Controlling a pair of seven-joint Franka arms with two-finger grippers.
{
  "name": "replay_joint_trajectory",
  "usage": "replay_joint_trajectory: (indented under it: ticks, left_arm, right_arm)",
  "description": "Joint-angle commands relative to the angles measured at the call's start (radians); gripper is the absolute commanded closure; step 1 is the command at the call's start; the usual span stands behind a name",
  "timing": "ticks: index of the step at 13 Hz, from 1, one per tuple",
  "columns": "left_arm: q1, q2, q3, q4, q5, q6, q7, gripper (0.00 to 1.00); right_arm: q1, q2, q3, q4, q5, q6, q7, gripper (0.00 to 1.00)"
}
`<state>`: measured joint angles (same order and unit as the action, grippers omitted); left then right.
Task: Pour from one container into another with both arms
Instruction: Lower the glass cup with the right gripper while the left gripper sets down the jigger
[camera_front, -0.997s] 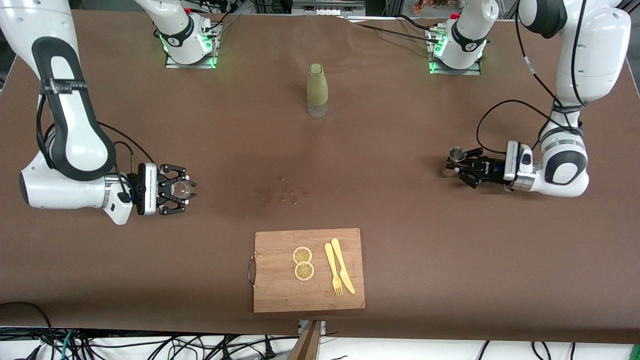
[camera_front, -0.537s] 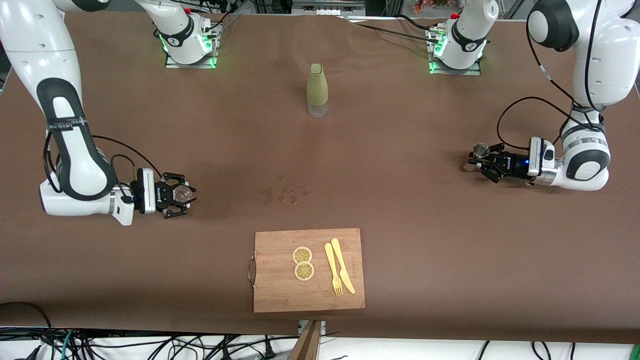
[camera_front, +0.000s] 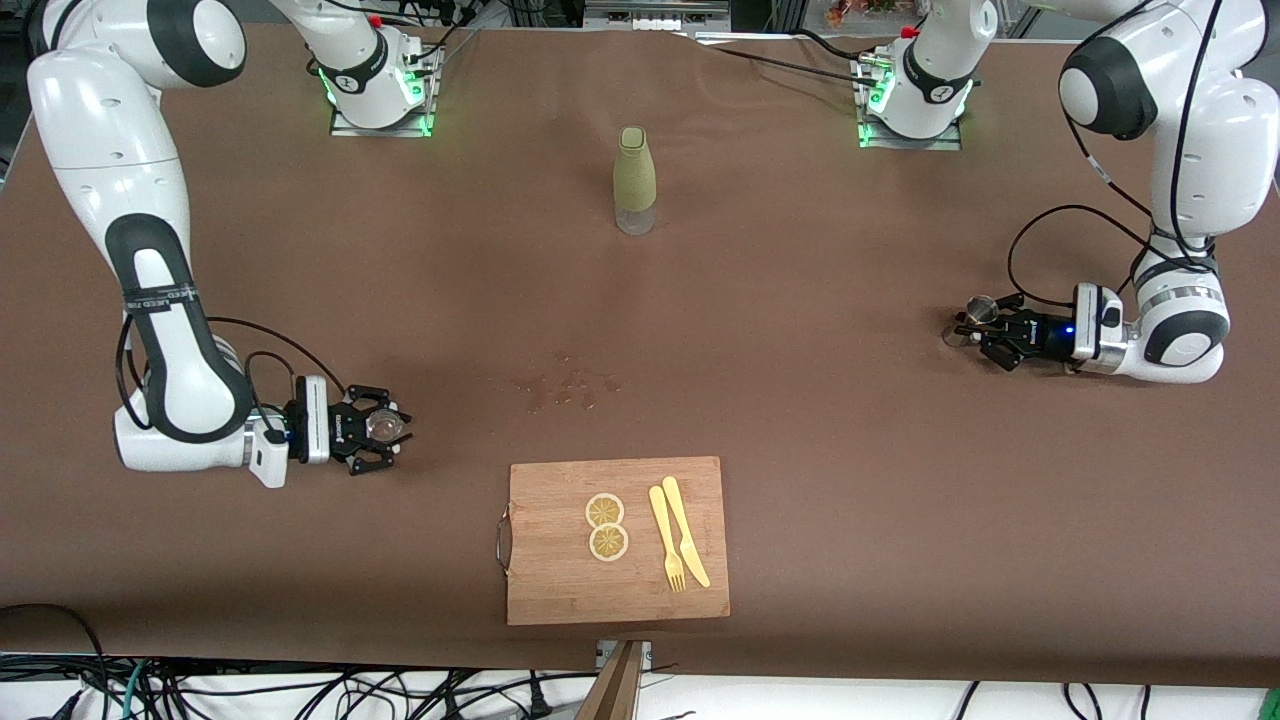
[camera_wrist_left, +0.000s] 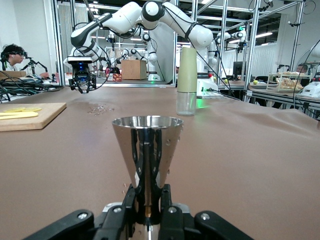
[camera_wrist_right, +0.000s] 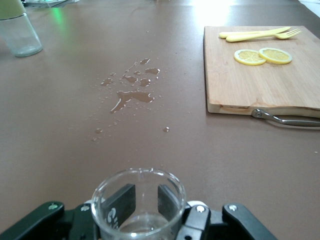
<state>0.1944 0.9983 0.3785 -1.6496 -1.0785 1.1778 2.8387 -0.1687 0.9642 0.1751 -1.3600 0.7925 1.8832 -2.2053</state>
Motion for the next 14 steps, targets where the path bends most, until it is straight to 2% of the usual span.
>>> replay_joint_trajectory:
  ticks: [1,2,3,4,7,10,11,14]
  left_arm:
    - [-0.004,0.055,0.017,0.036,0.031,-0.030,0.318,1.00]
    - [-0.004,0.063,0.017,0.036,0.031,-0.030,0.318,0.97]
    - [-0.006,0.066,0.017,0.037,0.032,-0.027,0.318,0.78]
    - [-0.004,0.066,0.019,0.037,0.032,-0.027,0.317,0.01]
    - [-0.004,0.063,0.022,0.083,0.032,-0.020,0.259,0.00]
    - [-0.010,0.053,0.055,0.187,0.060,0.000,0.015,0.00]
    - [-0.016,0.045,0.065,0.226,0.093,0.029,-0.084,0.00]
    - [-0.041,-0.010,0.074,0.270,0.224,0.083,-0.400,0.00]
  right_arm:
    - [-0.021,0.077,0.033,0.082,0.028,-0.012,-0.031,0.69]
    - [-0.021,0.088,0.037,0.085,0.036,-0.010,-0.042,0.69]
    - [-0.025,0.097,0.037,0.085,0.048,-0.012,-0.059,0.69]
    - [-0.032,0.103,0.037,0.081,0.053,-0.013,-0.074,0.68]
    - [-0.046,0.119,0.037,0.075,0.057,-0.022,-0.103,0.68]
    - [-0.048,0.119,0.037,0.075,0.057,-0.022,-0.108,0.65]
    - [-0.048,0.119,0.035,0.075,0.057,-0.022,-0.106,0.63]
    - [-0.054,0.120,0.035,0.076,0.057,-0.024,-0.108,0.45]
